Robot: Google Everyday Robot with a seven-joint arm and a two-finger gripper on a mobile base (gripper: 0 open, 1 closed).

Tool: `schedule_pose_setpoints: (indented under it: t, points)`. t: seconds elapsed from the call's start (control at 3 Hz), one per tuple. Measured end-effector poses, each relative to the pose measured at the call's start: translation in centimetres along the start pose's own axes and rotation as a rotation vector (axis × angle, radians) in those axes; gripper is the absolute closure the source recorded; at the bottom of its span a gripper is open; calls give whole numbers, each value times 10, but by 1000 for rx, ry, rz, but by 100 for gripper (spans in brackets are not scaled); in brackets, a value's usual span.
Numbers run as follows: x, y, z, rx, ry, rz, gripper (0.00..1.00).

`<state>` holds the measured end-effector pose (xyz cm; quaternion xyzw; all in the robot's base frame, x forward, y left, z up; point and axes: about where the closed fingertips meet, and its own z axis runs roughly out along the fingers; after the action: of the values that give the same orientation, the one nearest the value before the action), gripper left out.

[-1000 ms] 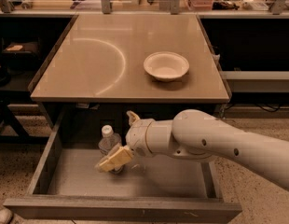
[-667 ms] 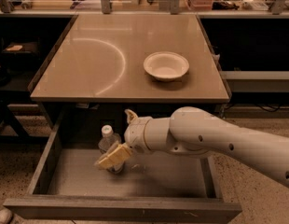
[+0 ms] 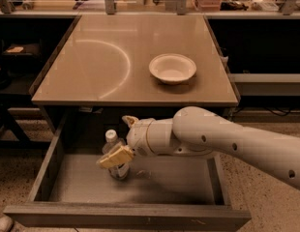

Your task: Pick blue plastic bottle from top drawer and place on counter

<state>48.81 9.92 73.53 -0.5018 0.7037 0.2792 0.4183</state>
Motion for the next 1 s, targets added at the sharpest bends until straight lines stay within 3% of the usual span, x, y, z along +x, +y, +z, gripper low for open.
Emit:
schedule_pose_setpoints:
  t: [1.0]
  points:
    - [0,0,0,-1,0,0,81]
